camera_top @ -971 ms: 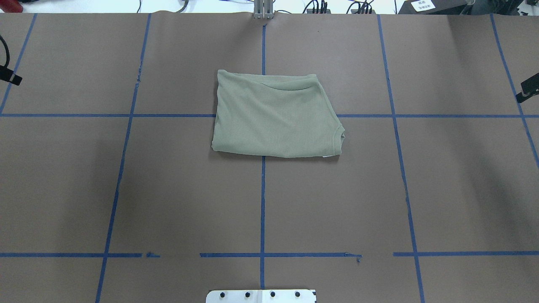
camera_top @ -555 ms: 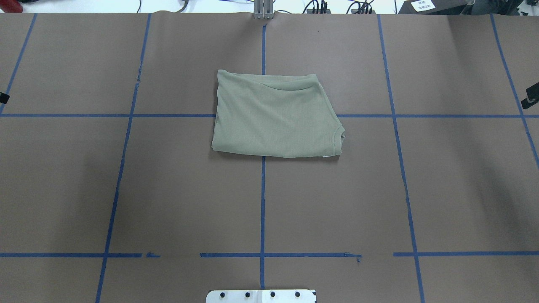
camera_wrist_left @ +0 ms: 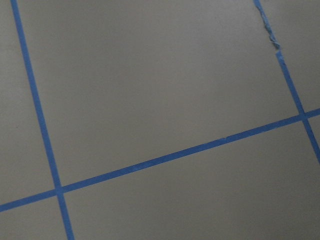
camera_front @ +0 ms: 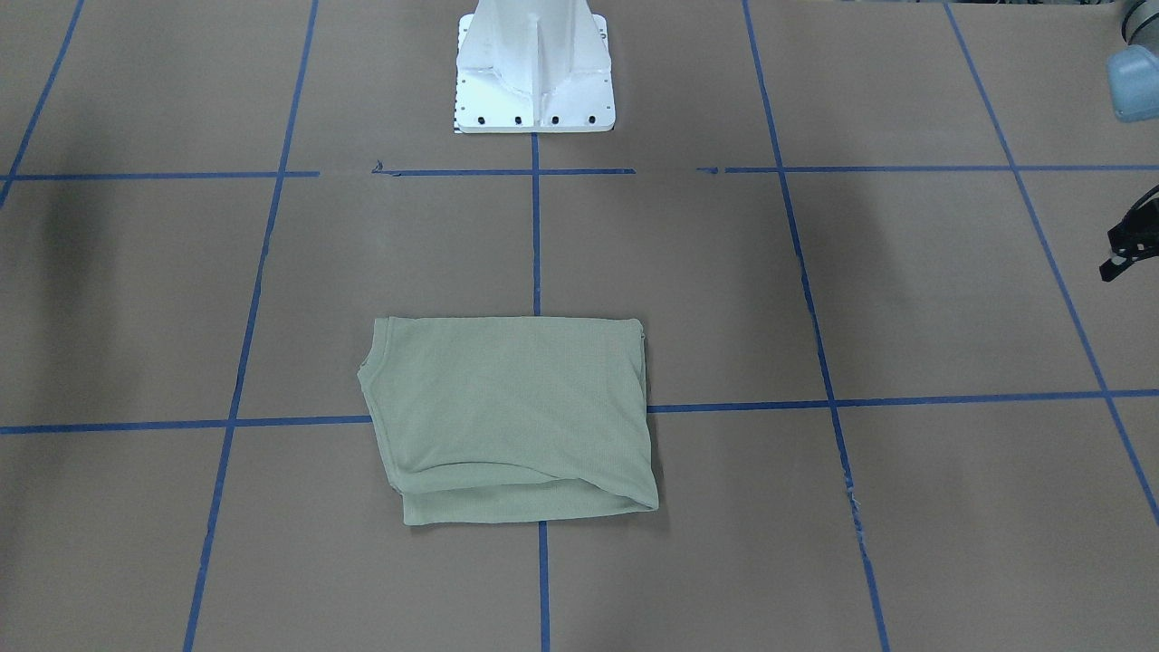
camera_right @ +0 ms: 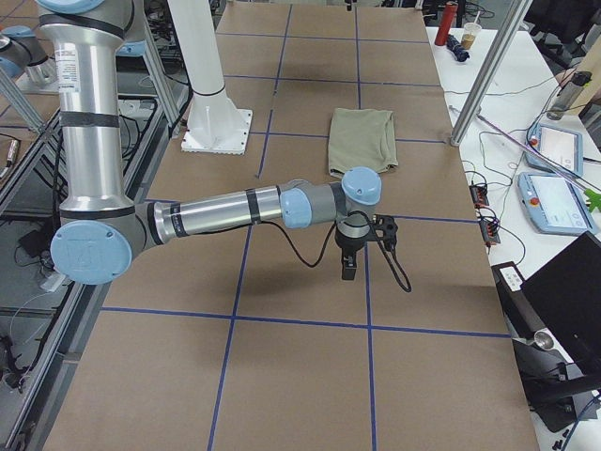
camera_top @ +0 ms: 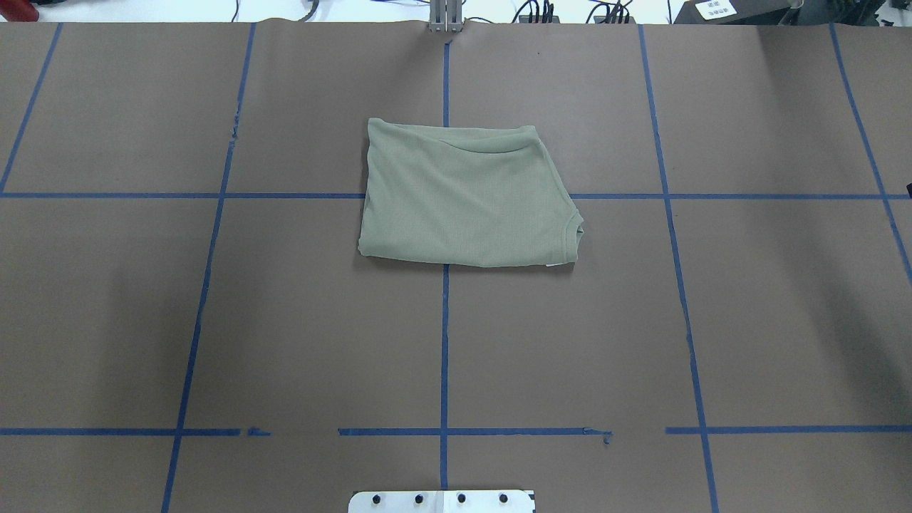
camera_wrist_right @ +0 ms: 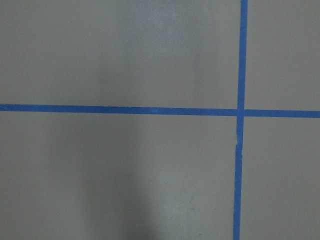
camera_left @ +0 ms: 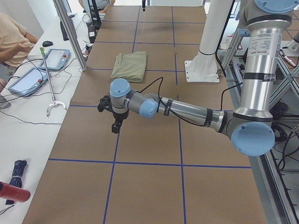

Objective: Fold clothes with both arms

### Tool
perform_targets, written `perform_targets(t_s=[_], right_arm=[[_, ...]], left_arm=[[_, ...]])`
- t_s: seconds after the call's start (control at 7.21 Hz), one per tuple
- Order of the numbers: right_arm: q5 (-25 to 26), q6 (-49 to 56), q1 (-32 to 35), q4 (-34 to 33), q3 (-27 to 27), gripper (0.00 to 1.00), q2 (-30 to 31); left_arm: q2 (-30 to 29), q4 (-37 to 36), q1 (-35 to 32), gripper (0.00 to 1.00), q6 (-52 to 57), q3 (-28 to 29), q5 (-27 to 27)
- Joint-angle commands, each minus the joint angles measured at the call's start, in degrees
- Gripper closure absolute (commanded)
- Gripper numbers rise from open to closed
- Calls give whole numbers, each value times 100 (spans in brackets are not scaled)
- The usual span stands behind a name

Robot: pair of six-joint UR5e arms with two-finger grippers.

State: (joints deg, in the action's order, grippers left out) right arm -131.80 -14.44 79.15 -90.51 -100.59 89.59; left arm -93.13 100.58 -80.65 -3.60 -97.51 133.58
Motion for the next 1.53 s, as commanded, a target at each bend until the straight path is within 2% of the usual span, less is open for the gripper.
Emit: perform_targets(t_s=[0.0,0.14,0.83,1.39], right_arm=[[-4,159,83,7,5,0,111],[-4,160,92,7,5,0,112],[5,239,127,15,4,0,225],[-4,758,461,15,224,0,314]], left_arm=[[5,-21,-554,0,951,572,18],[-4,-47,-618,0,1358,767,-42],[23,-83,-627,0,1353,717,-25],[14,-74,-610,0,1371,734,-8]])
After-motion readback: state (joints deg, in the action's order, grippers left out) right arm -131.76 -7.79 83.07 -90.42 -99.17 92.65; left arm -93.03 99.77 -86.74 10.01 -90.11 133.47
